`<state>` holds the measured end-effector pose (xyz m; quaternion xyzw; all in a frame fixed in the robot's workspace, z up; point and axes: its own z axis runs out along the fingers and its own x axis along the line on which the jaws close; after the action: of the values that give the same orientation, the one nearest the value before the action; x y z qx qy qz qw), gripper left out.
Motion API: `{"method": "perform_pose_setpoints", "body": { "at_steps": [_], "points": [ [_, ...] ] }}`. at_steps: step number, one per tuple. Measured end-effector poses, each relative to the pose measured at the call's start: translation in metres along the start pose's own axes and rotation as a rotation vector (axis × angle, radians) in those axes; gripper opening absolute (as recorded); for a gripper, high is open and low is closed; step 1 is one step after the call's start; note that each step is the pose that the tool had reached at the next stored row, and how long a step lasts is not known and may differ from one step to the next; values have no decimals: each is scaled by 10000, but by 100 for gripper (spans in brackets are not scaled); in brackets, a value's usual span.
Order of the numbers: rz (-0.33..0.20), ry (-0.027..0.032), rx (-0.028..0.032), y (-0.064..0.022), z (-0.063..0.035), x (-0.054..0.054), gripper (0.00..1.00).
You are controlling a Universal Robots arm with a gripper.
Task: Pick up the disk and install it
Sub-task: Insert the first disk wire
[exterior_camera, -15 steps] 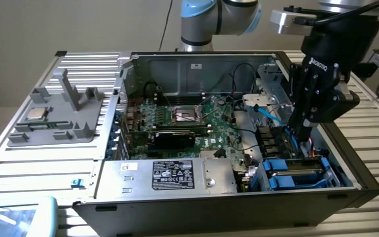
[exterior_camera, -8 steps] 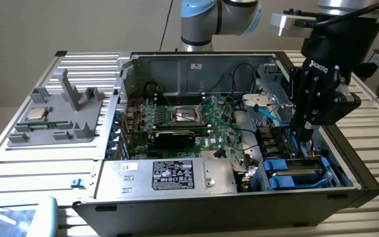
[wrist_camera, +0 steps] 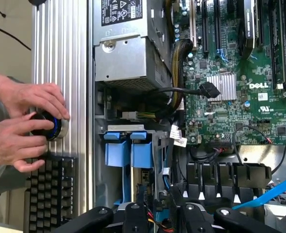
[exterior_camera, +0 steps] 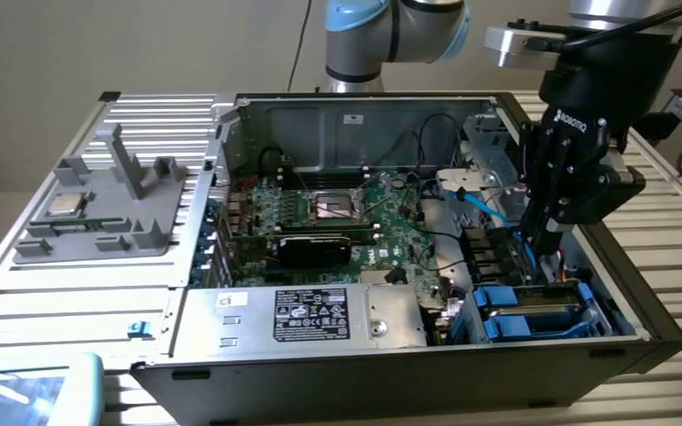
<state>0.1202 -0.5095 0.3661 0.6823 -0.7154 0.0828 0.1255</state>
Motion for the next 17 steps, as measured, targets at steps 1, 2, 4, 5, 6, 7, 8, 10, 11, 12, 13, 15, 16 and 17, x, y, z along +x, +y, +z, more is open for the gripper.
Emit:
{"method": "perform_pose_setpoints", "body": {
  "at_steps": [1, 2, 4, 5, 6, 7, 8, 10, 11, 12, 13, 15, 16, 17],
  "points": [
    [-5, 0, 1, -5, 1, -1, 31],
    [-7, 0, 1, -7, 2, -1, 31],
    [-10, 1, 2, -7, 4, -2, 31],
    [-11, -1, 2, -7, 6, -2, 31],
    [-12, -3, 2, -7, 9, -3, 31],
    [-12, -4, 0, -7, 14, -4, 31],
    [-13, -2, -6, -7, 18, -5, 31],
    [-15, 1, -12, -8, 24, -7, 29],
    [-17, 1, -14, -8, 27, -8, 22],
    [-18, 2, -20, -8, 30, -8, 16],
    [-20, 0, -26, -9, 33, -7, 16],
    [-27, 0, -46, -9, 34, -7, 16],
    [-33, -1, -65, -9, 35, -7, 16],
    [-35, 0, -75, -9, 35, -6, 16]
  ]
}}
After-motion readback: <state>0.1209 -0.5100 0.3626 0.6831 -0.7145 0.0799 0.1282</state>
